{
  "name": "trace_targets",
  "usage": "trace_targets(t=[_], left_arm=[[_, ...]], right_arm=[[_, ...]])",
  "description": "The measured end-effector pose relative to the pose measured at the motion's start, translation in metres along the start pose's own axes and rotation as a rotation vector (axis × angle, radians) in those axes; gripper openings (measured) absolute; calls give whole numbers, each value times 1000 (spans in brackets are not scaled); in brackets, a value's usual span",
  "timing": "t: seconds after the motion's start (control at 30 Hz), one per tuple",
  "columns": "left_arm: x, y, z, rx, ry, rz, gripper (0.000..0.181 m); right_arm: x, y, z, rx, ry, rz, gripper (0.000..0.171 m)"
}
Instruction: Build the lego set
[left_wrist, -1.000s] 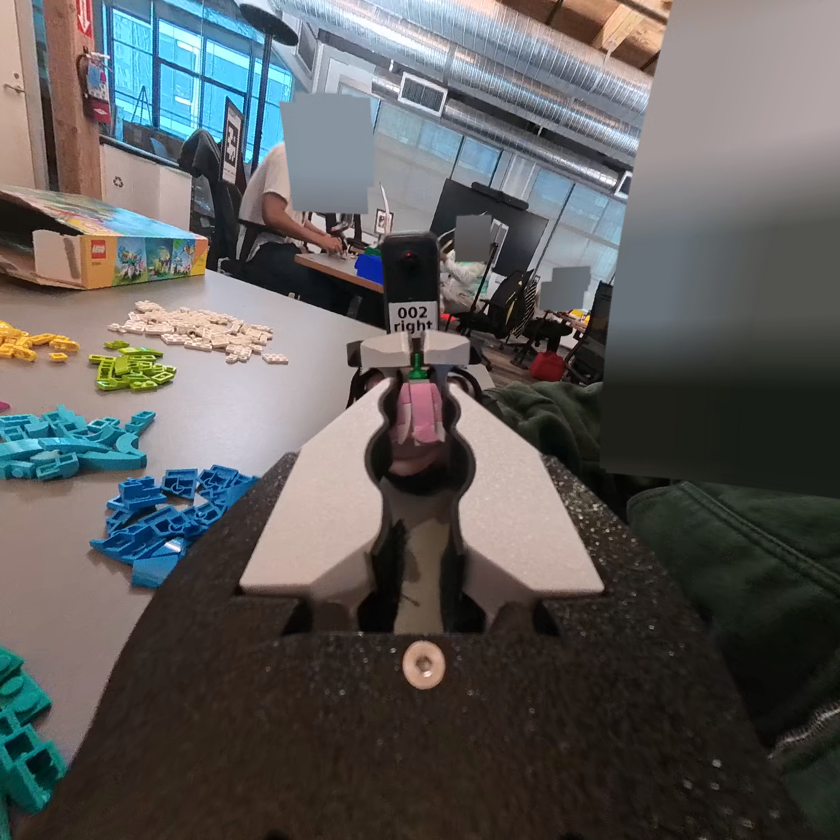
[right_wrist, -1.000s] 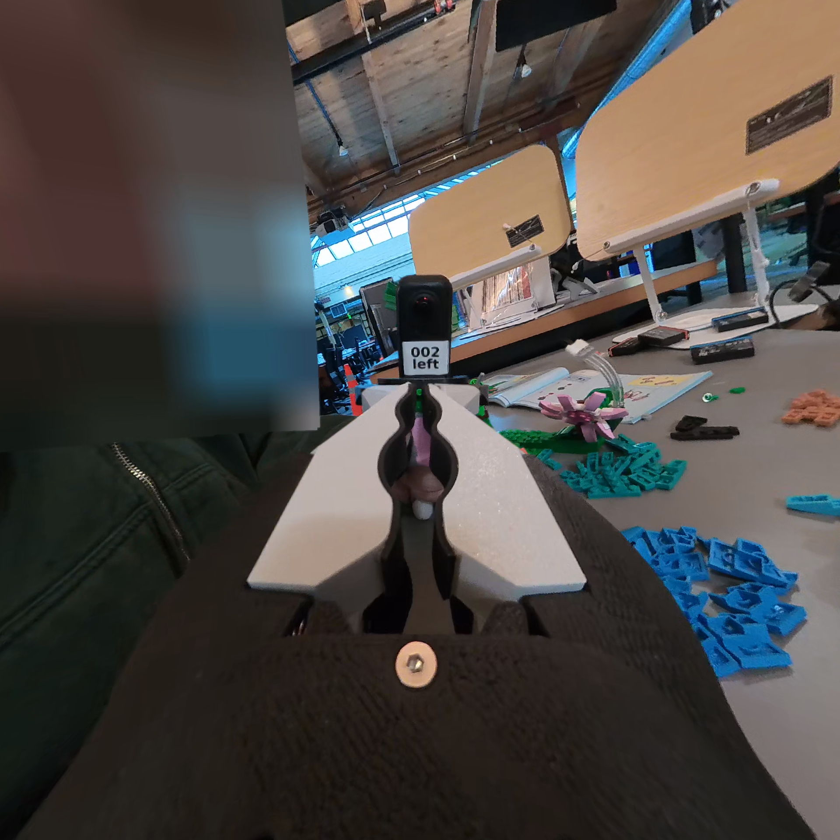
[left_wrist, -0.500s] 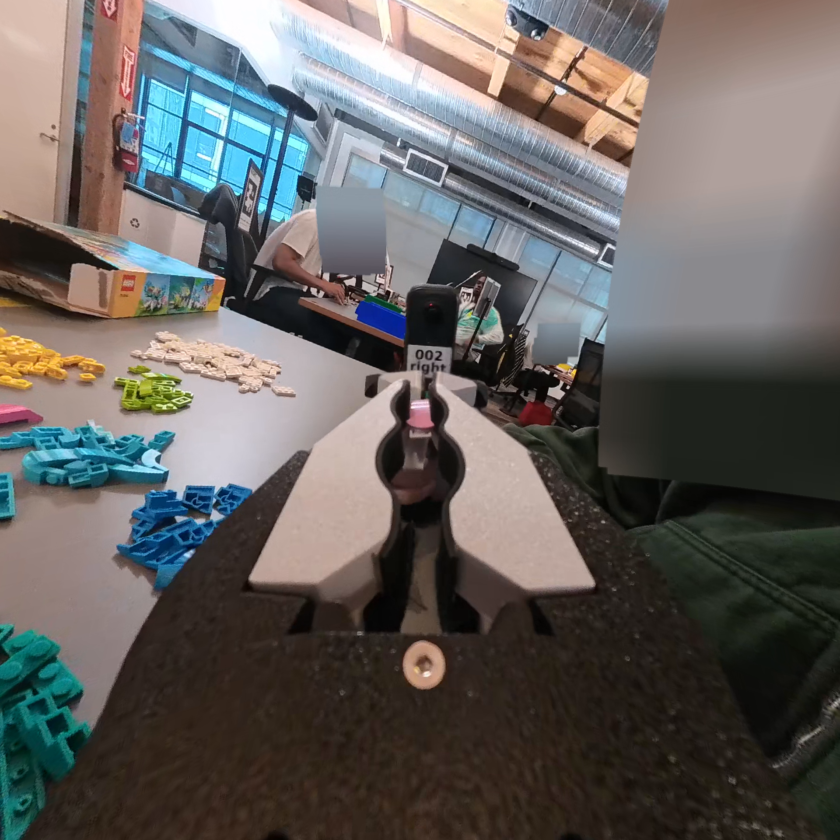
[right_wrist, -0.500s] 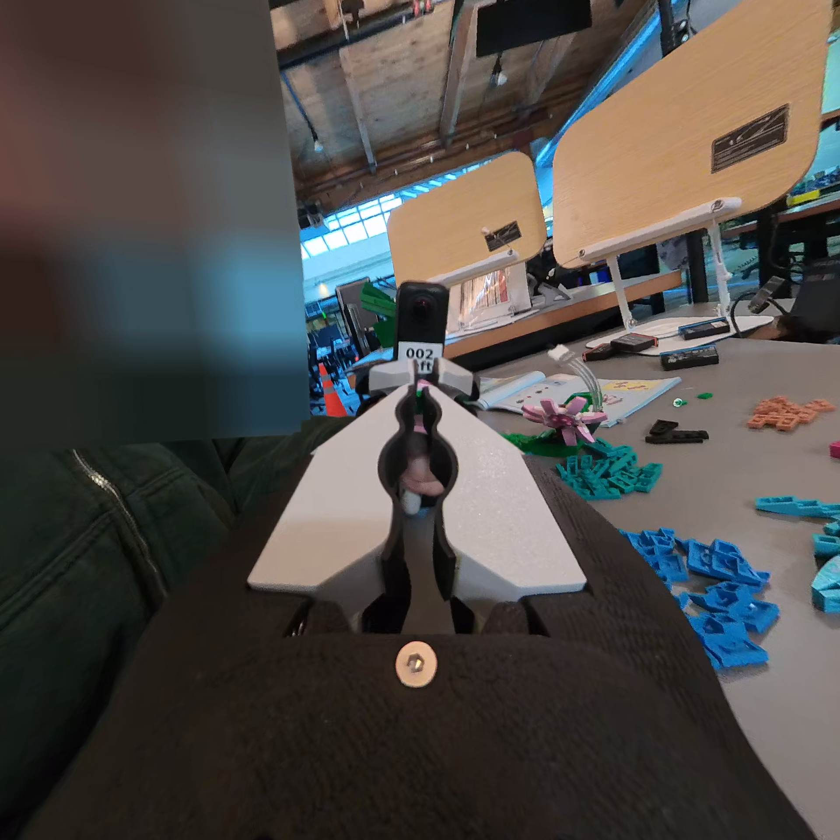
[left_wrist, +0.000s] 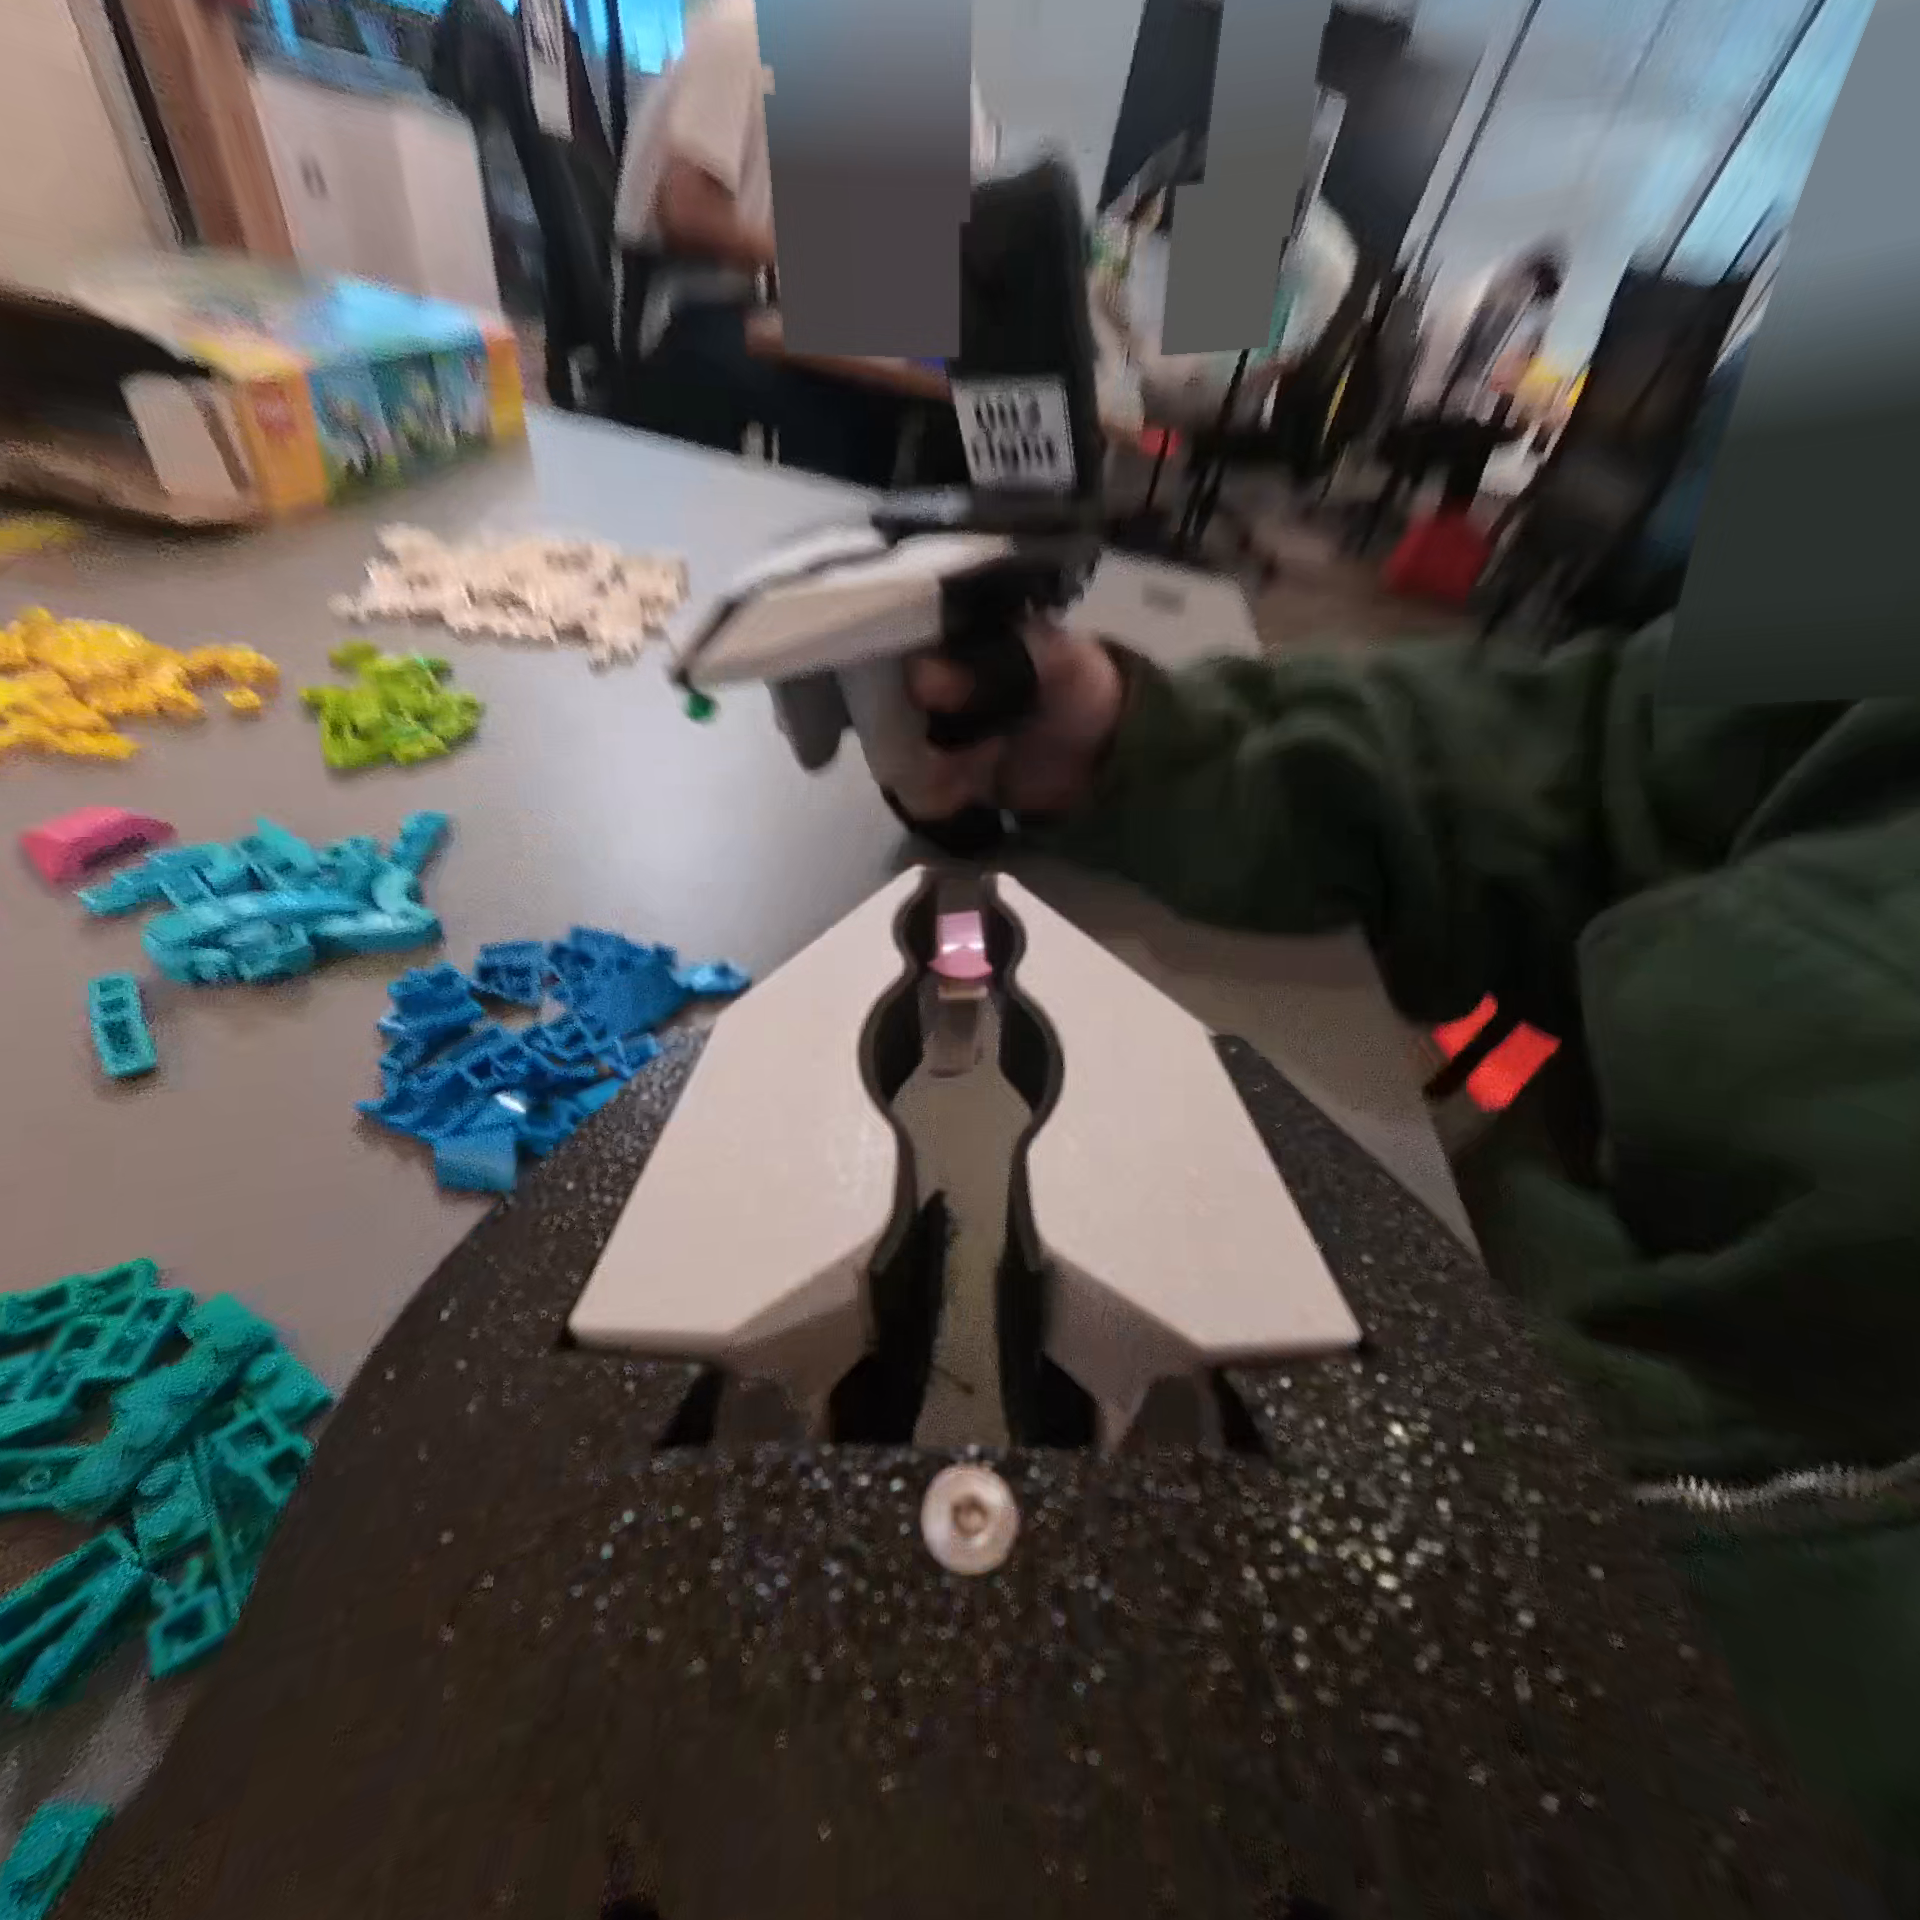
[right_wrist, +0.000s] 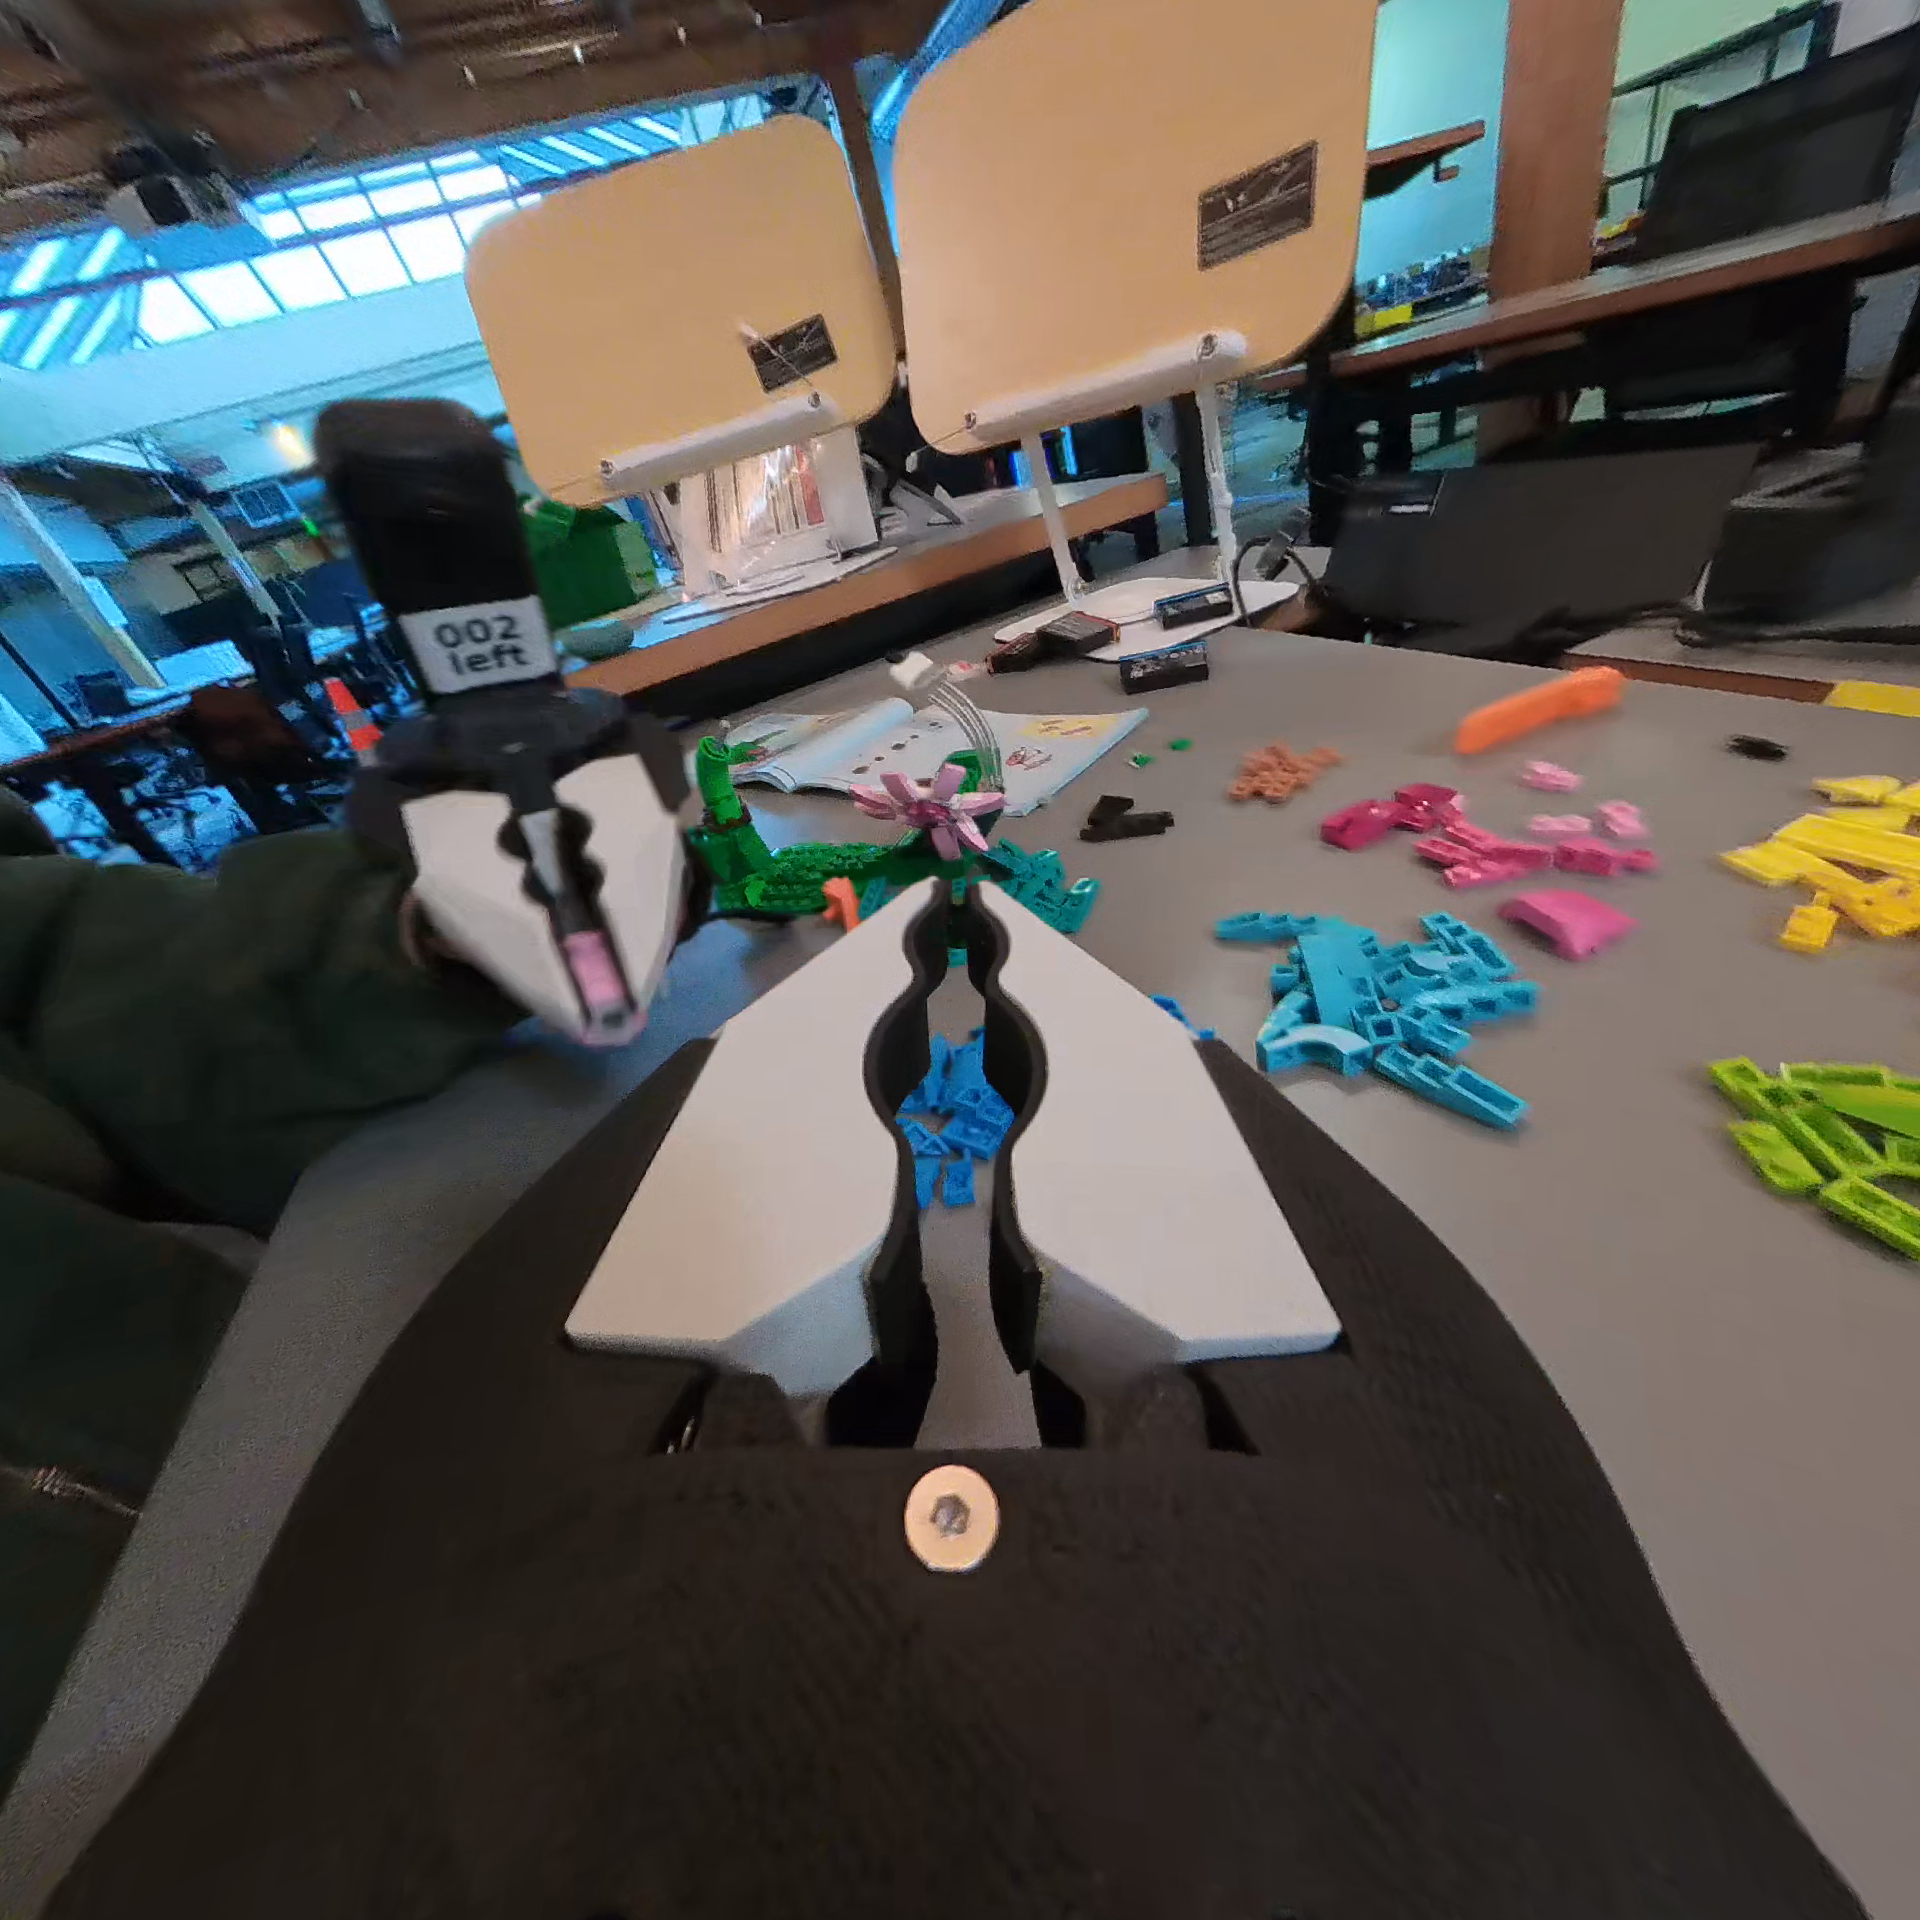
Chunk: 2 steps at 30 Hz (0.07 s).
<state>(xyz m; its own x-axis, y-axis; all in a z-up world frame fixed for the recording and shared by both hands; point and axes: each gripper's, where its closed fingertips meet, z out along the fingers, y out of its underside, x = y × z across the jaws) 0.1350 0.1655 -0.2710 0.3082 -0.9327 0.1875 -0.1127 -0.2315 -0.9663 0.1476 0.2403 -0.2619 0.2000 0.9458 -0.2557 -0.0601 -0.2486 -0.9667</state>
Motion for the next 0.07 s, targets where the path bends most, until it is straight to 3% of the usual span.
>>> trace_targets(t=[0.07], left_arm=[[10, 22, 9, -164, -16, 48, 6]], right_arm=[[1, -2, -1, 22, -22, 48, 0]])
